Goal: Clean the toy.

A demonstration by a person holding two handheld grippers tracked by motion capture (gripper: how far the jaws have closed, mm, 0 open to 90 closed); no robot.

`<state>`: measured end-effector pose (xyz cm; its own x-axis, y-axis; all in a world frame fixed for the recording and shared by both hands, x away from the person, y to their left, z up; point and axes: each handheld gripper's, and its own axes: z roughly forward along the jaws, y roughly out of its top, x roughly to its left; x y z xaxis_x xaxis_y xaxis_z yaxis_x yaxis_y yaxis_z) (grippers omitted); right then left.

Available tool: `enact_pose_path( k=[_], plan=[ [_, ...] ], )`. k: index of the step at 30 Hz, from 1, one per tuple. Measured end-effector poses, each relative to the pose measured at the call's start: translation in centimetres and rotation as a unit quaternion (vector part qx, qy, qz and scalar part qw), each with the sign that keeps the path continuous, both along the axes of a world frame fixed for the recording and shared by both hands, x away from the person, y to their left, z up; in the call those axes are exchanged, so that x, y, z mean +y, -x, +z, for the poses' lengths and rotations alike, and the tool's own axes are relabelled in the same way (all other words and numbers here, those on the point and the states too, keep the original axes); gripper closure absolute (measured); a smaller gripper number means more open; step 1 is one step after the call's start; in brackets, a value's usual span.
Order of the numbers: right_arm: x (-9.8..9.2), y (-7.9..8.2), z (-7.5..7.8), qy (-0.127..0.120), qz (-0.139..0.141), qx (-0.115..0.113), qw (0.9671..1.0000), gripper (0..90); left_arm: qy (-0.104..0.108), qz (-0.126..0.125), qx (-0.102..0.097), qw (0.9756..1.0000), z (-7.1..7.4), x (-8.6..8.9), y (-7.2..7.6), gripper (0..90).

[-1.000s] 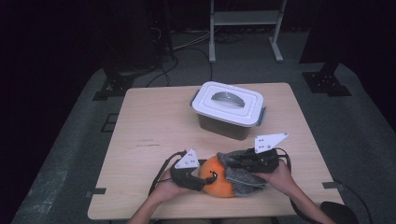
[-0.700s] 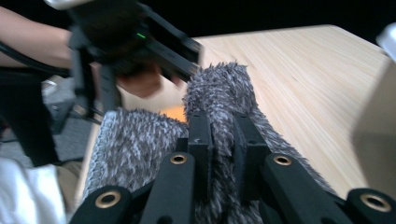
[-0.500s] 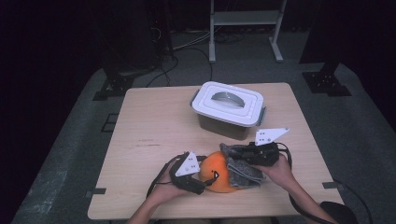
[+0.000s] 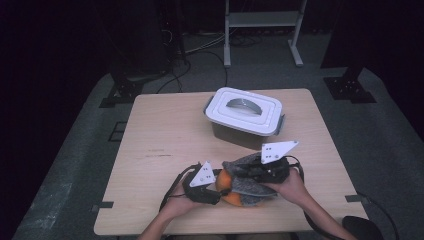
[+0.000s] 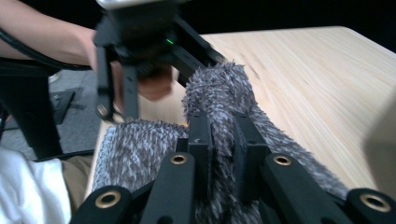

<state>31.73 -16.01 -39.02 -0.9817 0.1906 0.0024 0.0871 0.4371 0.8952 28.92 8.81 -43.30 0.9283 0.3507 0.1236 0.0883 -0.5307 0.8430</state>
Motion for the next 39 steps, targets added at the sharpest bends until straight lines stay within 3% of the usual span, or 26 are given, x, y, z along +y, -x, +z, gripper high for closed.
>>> enact_pose_path(
  k=[3, 6, 15, 18, 28, 34, 39],
  plan=[
    [1.7, 0.3, 0.0, 0.004, 0.024, -0.004, 0.9997, 78.7, -0.002, 0.001, -0.003, 1.0000, 0.0, -0.1, 0.1, 34.9],
    [2.1, -0.2, 0.0, 0.011, 0.020, -0.001, 0.9997, 78.9, 0.004, 0.004, -0.003, 1.0000, -0.1, 0.2, 0.1, 35.3],
    [-1.1, -1.8, -0.2, 0.004, -0.032, 0.014, 0.9994, 79.0, 0.006, 0.002, -0.006, 1.0000, -0.4, 0.3, 0.2, 35.5],
    [-1.9, -1.8, -0.6, -0.004, -0.036, 0.018, 0.9992, 79.0, 0.005, 0.002, -0.006, 1.0000, -0.2, 0.1, 0.2, 35.7],
    [1.0, -0.5, -0.2, 0.001, -0.002, 0.002, 1.0000, 78.9, 0.006, 0.013, -0.002, 0.9999, -0.1, -0.4, 0.1, 35.5],
    [-0.8, -1.8, -0.3, 0.000, -0.032, 0.009, 0.9994, 79.0, -0.001, 0.008, -0.012, 0.9999, -0.3, -0.1, 0.3, 36.6],
    [-2.9, -2.2, -1.0, -0.004, -0.055, 0.020, 0.9983, 79.0, 0.000, 0.009, -0.002, 1.0000, -0.5, 0.4, 0.3, 36.2]
  ],
)
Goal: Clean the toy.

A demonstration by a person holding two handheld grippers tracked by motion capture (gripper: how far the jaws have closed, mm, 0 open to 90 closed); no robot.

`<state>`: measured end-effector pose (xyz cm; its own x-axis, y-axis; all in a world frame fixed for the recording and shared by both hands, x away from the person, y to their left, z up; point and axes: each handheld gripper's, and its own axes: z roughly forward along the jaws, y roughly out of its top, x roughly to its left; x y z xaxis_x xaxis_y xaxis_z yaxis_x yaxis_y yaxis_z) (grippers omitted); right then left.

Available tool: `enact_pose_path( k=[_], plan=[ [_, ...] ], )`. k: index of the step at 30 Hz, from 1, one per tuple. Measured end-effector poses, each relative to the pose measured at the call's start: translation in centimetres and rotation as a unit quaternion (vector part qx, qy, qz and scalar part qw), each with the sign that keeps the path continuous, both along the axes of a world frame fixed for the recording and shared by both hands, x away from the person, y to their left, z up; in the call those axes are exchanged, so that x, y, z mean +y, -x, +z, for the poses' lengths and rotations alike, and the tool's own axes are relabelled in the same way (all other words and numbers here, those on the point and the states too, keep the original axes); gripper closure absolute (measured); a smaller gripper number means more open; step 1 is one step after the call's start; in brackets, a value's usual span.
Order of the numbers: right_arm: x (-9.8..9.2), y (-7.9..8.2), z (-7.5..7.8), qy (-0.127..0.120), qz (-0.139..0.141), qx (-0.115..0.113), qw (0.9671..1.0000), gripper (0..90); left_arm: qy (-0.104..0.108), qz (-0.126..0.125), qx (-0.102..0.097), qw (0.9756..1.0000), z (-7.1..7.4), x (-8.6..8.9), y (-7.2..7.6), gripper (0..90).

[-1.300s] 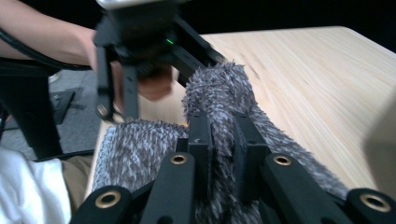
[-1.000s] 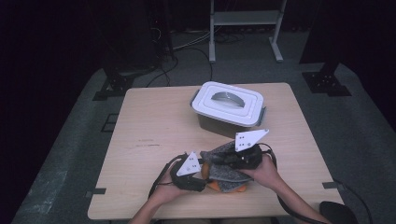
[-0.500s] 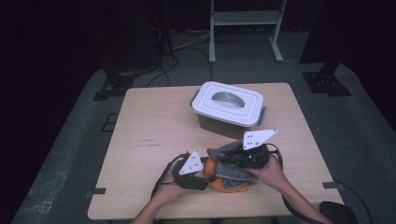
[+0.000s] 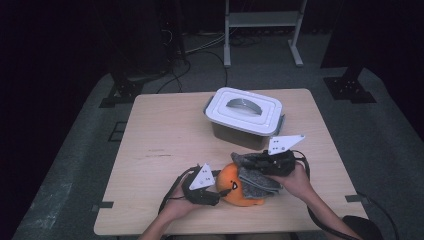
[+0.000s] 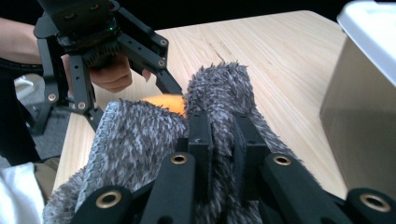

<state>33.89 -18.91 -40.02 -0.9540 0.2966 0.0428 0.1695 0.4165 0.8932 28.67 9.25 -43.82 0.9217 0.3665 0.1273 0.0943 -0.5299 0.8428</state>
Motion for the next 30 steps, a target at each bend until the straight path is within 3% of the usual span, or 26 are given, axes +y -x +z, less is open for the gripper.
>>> enact_pose_path(
  k=[3, 8, 11, 14, 18, 30],
  plan=[
    [-0.6, 0.2, -0.4, -0.012, -0.003, 0.012, 0.9999, 79.0, 0.010, -0.006, 0.022, 0.9997, 0.2, 0.0, -0.3, 28.6],
    [0.2, 1.6, -0.5, -0.019, 0.019, 0.003, 0.9996, 78.8, 0.046, -0.017, 0.054, 0.9973, 1.0, 0.0, -0.6, 15.0],
    [1.5, 2.6, -0.4, -0.021, 0.046, -0.004, 0.9987, 78.7, 0.034, -0.025, 0.062, 0.9972, 1.2, -0.6, -0.7, 12.9],
    [2.5, 3.3, -0.4, -0.013, 0.061, -0.011, 0.9980, 78.4, 0.027, -0.026, 0.046, 0.9982, 0.8, -0.7, -0.4, 21.9],
    [1.5, 3.1, -0.1, -0.014, 0.052, -0.016, 0.9984, 78.9, 0.033, -0.022, 0.040, 0.9984, 0.7, -0.3, -0.3, 31.6],
    [-3.2, 3.2, -1.5, -0.023, 0.005, 0.003, 0.9997, 79.3, 0.038, -0.015, 0.039, 0.9984, 0.5, -0.1, -0.1, 34.1]
  ],
)
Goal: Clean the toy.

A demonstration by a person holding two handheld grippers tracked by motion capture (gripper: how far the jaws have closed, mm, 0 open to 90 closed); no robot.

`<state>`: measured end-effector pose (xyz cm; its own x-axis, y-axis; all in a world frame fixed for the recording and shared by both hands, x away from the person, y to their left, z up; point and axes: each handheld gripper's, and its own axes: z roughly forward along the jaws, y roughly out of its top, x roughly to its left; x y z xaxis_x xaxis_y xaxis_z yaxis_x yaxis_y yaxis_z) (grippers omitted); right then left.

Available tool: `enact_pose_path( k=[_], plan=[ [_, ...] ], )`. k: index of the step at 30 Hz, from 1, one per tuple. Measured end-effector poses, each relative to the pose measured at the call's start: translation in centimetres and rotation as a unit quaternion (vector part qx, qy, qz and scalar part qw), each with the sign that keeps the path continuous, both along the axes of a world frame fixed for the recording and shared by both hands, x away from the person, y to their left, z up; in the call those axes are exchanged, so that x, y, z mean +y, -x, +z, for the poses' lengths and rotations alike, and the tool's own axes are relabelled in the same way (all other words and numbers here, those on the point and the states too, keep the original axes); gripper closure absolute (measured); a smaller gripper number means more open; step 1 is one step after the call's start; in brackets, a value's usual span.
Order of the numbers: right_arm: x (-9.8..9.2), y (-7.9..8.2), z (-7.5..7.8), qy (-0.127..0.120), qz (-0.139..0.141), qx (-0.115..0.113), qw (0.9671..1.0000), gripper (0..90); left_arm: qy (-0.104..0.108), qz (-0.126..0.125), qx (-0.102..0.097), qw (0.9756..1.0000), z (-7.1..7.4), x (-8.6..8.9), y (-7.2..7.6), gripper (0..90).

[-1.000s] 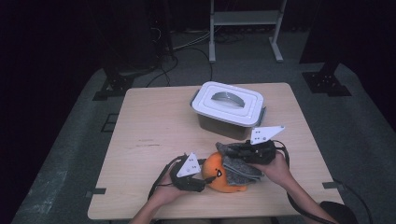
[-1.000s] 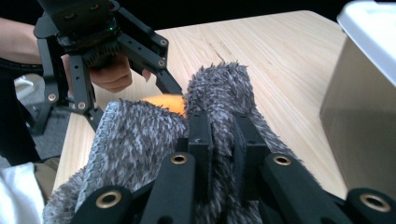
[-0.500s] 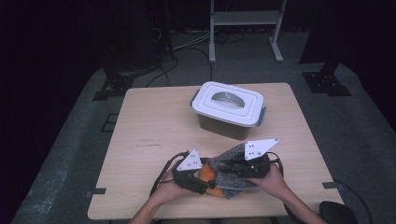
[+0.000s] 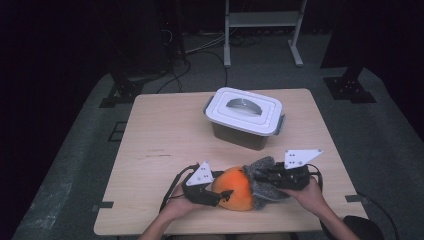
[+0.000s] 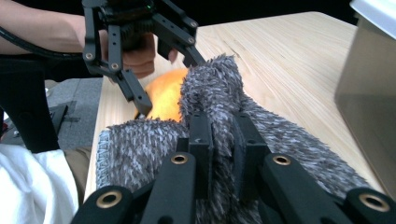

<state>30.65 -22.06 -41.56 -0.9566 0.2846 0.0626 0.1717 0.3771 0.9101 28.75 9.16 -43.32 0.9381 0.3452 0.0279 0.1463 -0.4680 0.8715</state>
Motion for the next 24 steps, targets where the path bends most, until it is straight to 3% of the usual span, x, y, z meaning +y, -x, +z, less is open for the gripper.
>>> enact_pose_path(
  k=[4, 7, 11, 15, 18, 21, 24],
  plan=[
    [-1.2, 0.1, -0.2, 0.009, -0.015, 0.006, 0.9998, 79.2, 0.001, 0.004, 0.000, 1.0000, 0.0, 0.1, 0.0, 34.1],
    [-1.7, 0.0, -0.3, 0.030, -0.027, 0.005, 0.9992, 79.3, 0.008, 0.009, -0.002, 0.9999, 0.0, 0.3, 0.0, 34.3],
    [-1.5, -0.5, 0.4, 0.015, -0.027, 0.003, 0.9995, 79.4, 0.016, 0.016, -0.023, 0.9995, 0.3, 0.0, -0.2, 37.5],
    [0.1, -1.7, 1.7, -0.007, -0.013, -0.007, 0.9999, 79.3, 0.019, 0.003, -0.042, 0.9989, 0.7, -0.8, -0.6, 39.2],
    [1.3, -2.5, 1.8, -0.008, -0.004, -0.004, 1.0000, 79.3, 0.008, -0.005, -0.049, 0.9987, 0.8, -0.9, -0.4, 38.6],
    [1.6, -2.5, 0.8, -0.004, 0.003, 0.008, 1.0000, 79.4, 0.013, -0.005, -0.031, 0.9994, 0.5, -0.2, -0.4, 35.0],
    [1.7, -1.8, 0.2, -0.010, 0.010, 0.013, 0.9998, 79.4, 0.022, -0.007, 0.006, 0.9997, 0.4, 0.1, -0.6, 20.9]
  ],
)
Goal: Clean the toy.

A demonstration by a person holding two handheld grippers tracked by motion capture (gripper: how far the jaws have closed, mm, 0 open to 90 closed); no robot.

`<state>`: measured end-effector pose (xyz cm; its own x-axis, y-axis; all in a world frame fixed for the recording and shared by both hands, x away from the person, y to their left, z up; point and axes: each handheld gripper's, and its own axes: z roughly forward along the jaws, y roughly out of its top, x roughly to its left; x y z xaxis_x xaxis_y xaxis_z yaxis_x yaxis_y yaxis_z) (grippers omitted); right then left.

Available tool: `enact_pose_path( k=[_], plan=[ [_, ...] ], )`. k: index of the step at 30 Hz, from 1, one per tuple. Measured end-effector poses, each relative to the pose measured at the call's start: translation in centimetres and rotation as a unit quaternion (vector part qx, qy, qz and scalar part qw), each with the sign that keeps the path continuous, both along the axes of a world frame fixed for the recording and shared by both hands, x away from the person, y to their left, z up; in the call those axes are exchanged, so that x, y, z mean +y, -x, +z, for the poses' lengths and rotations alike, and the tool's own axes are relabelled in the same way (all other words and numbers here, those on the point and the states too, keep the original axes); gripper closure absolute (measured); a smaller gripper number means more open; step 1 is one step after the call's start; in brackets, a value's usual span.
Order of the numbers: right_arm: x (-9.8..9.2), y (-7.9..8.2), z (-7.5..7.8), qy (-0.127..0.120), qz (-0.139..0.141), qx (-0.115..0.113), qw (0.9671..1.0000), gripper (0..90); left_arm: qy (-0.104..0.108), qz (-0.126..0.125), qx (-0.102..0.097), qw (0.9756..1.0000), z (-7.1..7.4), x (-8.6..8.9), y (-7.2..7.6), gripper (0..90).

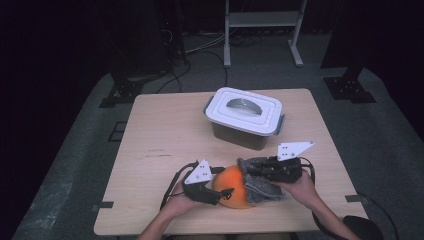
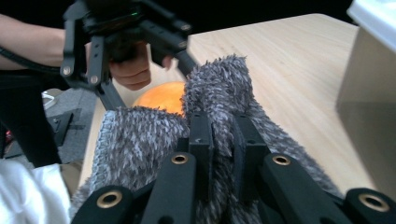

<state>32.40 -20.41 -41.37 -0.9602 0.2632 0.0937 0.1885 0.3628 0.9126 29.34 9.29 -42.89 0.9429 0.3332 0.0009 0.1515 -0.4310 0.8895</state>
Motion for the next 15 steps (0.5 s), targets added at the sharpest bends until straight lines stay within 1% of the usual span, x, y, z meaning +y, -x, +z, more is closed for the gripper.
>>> enact_pose_path(
  k=[2, 3, 5, 6, 7, 8, 11, 13, 15],
  plan=[
    [0.1, 0.6, -0.1, 0.003, 0.005, -0.004, 1.0000, 79.5, -0.005, -0.006, 0.024, 0.9997, 0.0, -0.3, -0.3, 11.0],
    [0.0, 0.9, -0.1, 0.003, 0.010, -0.006, 0.9999, 79.5, -0.011, -0.010, 0.031, 0.9994, 0.0, -0.4, -0.3, 8.5],
    [-0.1, 1.4, 0.0, 0.008, 0.021, -0.010, 0.9997, 79.5, -0.019, -0.018, 0.040, 0.9988, -0.2, -0.7, -0.5, 7.4],
    [-0.1, 1.5, 0.1, 0.010, 0.025, -0.014, 0.9995, 79.5, -0.019, -0.019, 0.041, 0.9988, -0.3, -0.8, -0.5, 7.6],
    [-0.1, 1.5, 0.1, 0.011, 0.026, -0.013, 0.9995, 79.5, -0.016, -0.021, 0.032, 0.9991, -0.3, -0.8, -0.4, 13.6],
    [-0.2, 1.5, 0.2, 0.012, 0.025, -0.013, 0.9995, 79.5, -0.024, -0.018, 0.014, 0.9995, -0.3, -0.8, -0.2, 20.9],
    [0.0, 1.2, 0.7, 0.005, 0.021, -0.016, 0.9996, 79.5, -0.028, -0.009, -0.020, 0.9994, -0.1, -0.9, 0.0, 34.7],
    [0.7, 0.9, 1.3, 0.004, 0.024, -0.024, 0.9994, 79.6, -0.029, -0.005, -0.039, 0.9988, 0.1, -1.1, 0.1, 38.6],
    [1.4, 0.6, 1.8, 0.003, 0.027, -0.029, 0.9992, 79.6, -0.032, 0.000, -0.067, 0.9973, 0.3, -1.3, 0.3, 39.9]
  ],
)
